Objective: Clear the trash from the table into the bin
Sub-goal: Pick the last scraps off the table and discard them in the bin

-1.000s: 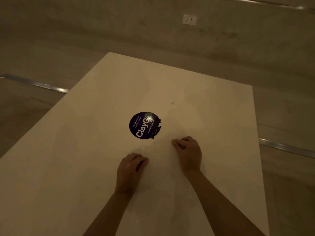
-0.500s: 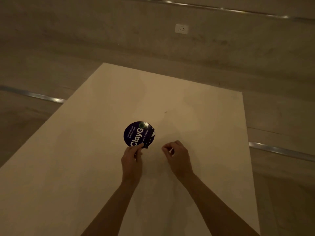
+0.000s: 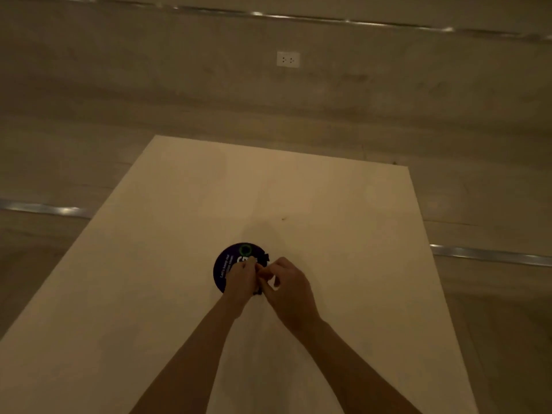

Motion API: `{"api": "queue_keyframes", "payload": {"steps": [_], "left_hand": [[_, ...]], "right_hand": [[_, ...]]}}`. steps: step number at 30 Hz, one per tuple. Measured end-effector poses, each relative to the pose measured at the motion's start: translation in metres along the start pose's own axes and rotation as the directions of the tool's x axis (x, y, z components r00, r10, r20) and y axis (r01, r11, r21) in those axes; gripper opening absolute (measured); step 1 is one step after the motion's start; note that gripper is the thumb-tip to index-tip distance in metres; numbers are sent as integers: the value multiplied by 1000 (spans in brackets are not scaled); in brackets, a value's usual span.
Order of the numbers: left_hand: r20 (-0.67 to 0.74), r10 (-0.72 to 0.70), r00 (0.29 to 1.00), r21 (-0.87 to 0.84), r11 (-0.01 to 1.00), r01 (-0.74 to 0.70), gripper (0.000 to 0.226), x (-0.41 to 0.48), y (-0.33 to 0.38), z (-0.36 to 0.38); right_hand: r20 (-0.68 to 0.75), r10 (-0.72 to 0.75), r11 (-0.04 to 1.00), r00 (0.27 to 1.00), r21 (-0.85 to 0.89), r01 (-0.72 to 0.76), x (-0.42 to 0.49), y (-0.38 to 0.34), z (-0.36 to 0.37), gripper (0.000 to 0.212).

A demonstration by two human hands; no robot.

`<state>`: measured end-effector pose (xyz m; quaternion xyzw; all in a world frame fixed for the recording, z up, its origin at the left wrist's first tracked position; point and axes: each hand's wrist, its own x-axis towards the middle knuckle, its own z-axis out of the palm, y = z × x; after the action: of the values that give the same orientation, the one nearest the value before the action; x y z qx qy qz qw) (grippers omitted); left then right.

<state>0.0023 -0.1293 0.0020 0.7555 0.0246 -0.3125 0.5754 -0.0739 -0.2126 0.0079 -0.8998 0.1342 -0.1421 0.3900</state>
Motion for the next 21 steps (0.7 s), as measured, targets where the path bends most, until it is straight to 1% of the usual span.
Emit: {"api": "queue_keyframes", "payload": {"steps": [2,4,6,7,9,10,12,14,17,21], "left_hand": [[101,-84,991,-19,996,87,48,13,6,-6],[150,-94,984,15,996,92,50,19,9,-9],[140,-26,990,108,994,11,51,26,12,-13],[117,27,993,194,980,-50,51,30,12,-16],[83,130,988,385,910,-152,52,35,11,-19],[76,168,983,447,875,-184,51,36,9,-21],[59,218,974,495,841,-218,47,40,3,-24],[57,263,963,536,806,-252,46,43,-1,-26],[73,331,941,582,752,-310,45,47,-4,-27],[66,381,922,579,738,-346,39,48,-1,-29]], "right_hand": [[-11,-4,999,1000,-53,3,6,-4,7,14],[-20,6,996,1000,-90,-8,12,-5,9,15],[-69,49,995,996,-85,-54,22,-2,8,11],[-108,87,993,990,-65,-94,28,2,7,8],[-196,198,979,960,-18,-205,42,16,2,8],[-224,266,962,938,-5,-274,50,24,-1,12],[-209,379,918,902,-36,-394,68,41,-6,24],[-159,444,881,882,-103,-462,84,55,-5,34],[-157,471,860,868,-136,-492,97,66,1,38],[-230,466,855,854,-130,-502,109,68,7,36]]}}
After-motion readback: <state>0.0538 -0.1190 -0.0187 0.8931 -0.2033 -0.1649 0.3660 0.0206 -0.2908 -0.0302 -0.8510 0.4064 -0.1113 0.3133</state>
